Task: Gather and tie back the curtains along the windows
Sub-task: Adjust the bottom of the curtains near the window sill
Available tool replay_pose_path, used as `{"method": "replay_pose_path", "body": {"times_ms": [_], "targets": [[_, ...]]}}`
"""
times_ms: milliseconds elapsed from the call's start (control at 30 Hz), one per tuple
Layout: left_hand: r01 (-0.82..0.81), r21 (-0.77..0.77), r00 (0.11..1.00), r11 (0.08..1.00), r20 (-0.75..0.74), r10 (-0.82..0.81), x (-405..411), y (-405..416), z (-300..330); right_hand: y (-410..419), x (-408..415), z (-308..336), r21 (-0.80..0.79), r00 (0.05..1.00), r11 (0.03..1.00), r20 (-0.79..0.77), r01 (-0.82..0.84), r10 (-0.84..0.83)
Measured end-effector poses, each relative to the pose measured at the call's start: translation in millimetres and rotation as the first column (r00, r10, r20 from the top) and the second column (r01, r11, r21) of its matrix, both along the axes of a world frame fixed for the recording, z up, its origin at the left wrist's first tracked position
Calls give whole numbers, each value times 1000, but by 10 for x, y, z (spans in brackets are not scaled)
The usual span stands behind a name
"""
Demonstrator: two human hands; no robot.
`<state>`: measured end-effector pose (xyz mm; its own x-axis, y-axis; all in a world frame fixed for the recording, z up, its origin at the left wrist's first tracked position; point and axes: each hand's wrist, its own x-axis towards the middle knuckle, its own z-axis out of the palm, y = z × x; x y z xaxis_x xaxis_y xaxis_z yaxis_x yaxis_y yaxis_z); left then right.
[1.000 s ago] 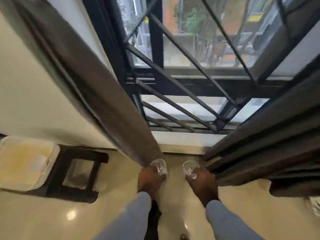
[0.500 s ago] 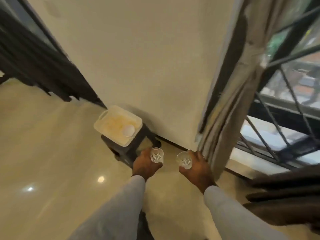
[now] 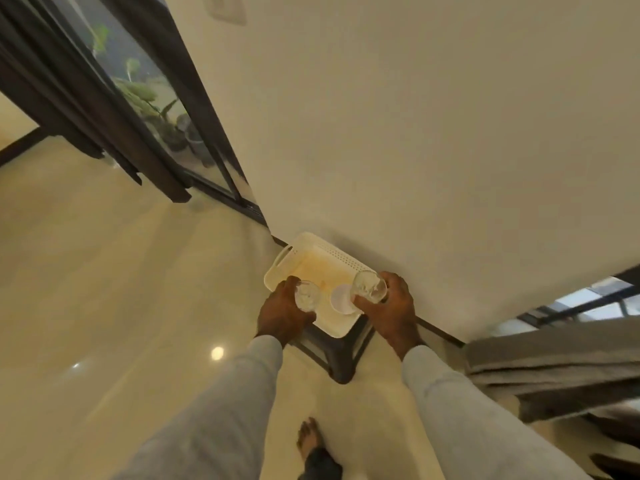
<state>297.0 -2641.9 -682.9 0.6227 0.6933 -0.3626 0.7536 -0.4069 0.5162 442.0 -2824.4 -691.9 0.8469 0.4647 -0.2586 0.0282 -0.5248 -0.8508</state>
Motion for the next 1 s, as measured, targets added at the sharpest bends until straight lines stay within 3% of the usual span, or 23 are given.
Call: {"method": "replay_pose_path", "body": {"times_ms": [100, 300, 500, 667, 1000], "targets": [[-16, 9, 1000, 1000, -15, 17, 123, 530, -164, 543, 104, -163, -51, 1000, 999, -11, 12, -13], [62, 72, 997, 995, -58, -58, 492, 1343, -865, 1449, 352, -1144, -381, 968, 919, 171, -105, 182], [145, 141, 982, 979, -139, -125, 749, 1805, -1531, 1914, 444, -1950, -657, 886, 728, 200, -196, 418], [242, 160, 959, 957, -191, -211, 860, 1960, -1903, 2000, 469, -2278, -738, 882, 652, 174, -177, 437], [544, 265, 824, 796, -348, -447, 1111, 1999, -2319, 2012, 456, -2428, -738, 897, 664, 205, -122, 392]]}}
